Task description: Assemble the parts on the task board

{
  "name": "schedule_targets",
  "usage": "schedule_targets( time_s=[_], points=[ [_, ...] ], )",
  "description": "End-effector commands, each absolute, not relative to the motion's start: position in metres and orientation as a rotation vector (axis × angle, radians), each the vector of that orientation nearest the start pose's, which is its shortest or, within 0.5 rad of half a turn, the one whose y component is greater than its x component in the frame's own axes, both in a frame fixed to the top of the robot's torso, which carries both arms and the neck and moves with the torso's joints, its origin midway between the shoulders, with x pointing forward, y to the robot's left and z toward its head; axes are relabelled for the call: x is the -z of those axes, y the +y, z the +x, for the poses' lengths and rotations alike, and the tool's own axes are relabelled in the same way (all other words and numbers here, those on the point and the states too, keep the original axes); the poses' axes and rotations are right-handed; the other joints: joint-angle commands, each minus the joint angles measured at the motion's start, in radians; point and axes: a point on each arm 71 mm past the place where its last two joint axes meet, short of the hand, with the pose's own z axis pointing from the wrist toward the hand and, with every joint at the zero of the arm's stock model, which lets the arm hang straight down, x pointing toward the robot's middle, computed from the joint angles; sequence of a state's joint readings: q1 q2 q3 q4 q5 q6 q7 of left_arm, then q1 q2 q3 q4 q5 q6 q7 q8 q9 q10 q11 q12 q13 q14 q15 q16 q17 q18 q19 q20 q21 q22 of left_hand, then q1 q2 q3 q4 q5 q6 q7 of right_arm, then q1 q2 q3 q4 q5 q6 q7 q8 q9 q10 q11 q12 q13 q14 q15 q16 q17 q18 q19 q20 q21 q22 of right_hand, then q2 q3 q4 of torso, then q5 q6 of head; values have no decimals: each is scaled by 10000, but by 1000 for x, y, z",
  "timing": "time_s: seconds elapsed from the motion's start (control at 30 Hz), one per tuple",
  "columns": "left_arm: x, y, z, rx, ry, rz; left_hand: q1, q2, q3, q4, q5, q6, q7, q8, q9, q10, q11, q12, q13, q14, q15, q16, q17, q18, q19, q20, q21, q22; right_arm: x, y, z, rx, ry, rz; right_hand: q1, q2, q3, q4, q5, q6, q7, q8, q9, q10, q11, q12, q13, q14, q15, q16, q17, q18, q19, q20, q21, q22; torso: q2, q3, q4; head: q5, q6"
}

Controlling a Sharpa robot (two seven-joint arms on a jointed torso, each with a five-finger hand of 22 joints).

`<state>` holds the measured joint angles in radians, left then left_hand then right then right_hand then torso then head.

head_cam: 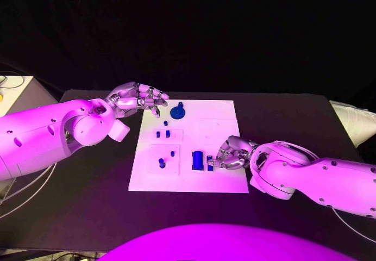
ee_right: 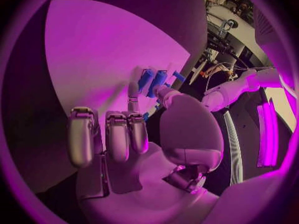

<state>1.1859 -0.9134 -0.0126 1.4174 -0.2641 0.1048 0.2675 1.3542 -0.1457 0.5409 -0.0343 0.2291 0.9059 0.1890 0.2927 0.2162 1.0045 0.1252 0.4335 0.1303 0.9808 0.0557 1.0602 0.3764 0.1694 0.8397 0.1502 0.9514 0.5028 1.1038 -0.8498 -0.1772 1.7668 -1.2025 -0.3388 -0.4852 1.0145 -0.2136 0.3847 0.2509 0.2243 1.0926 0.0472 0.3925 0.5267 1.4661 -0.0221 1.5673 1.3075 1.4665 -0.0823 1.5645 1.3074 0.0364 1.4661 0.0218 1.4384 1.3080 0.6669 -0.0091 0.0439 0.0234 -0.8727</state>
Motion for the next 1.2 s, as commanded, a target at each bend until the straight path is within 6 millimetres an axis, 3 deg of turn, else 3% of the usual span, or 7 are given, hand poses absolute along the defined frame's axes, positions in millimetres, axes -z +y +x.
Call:
schedule_targets(
  time_s=[0.03, 0.1, 0.33, 0.7, 1.2],
  points=[
    [187, 250, 492, 16144, 17661, -8238, -46, 23, 5, 36, 30, -13, 39, -64, -14, -67, -4, -48, -15, -39, -3, -41, -3, 135, -52, 12, 37, 12, 266, -155, 388, -6808, 21204, 1400, 535, -41, -282, -107, -920, -69, 10, 6, -49, 1047, -41, 35, 2633, 1043, -47, 63, 2634, -123, 837, -40, -43, 2303, 4, 7, -19, 10, 1],
    [187, 250, 492, 16147, 17666, -8237, -46, 23, 5, 36, 30, -13, 39, -64, -14, -67, -4, -48, -15, -39, -3, -41, -3, 135, -52, 12, 37, 12, 267, -156, 388, -6867, 21230, 1339, 755, -12, -403, -129, -1177, -60, 2, 4, -77, 1047, -32, 35, 2633, 1043, -47, 63, 2634, -123, 838, -33, -40, 2303, 9, 12, -27, 9, 1],
    [187, 249, 492, 16158, 17679, -8232, -52, 37, 23, 42, 30, -20, 39, -63, -20, -84, -4, -50, -14, -55, -1, -43, 0, 138, -71, 20, 26, 9, 268, -156, 387, -6838, 21323, 1132, 1102, 5, -543, -206, -1350, -50, -7, -2, -116, 1047, -38, 35, 2633, 1043, -50, 63, 2634, -125, 839, -32, -28, 2307, 4, -3, 0, -39, 1],
    [187, 249, 492, 16164, 17694, -8230, -52, 37, 23, 42, 30, -20, 39, -63, -20, -84, -4, -50, -14, -55, -1, -43, 0, 138, -71, 20, 26, 9, 271, -158, 391, -6244, 21171, 1017, 1608, 204, -497, -323, -1422, -17, -36, -13, -178, 1047, -62, 35, 2633, 1043, -68, 63, 2634, -135, 850, -44, 33, 2321, 12, -6, 2, -26, 1],
    [188, 249, 492, 16183, 17717, -8222, -51, 41, 27, 41, 28, -19, 39, -60, -21, -85, -4, -48, -13, -58, -1, -42, 2, 139, -73, 22, 26, 9, 275, -156, 398, -5590, 20814, 1286, 1741, 465, -375, -266, -1372, 52, -63, 11, -206, 1047, -89, 35, 2633, 1043, -90, 63, 2634, -138, 854, -59, 50, 2325, 2, -3, 3, -6, 1]
  ],
)
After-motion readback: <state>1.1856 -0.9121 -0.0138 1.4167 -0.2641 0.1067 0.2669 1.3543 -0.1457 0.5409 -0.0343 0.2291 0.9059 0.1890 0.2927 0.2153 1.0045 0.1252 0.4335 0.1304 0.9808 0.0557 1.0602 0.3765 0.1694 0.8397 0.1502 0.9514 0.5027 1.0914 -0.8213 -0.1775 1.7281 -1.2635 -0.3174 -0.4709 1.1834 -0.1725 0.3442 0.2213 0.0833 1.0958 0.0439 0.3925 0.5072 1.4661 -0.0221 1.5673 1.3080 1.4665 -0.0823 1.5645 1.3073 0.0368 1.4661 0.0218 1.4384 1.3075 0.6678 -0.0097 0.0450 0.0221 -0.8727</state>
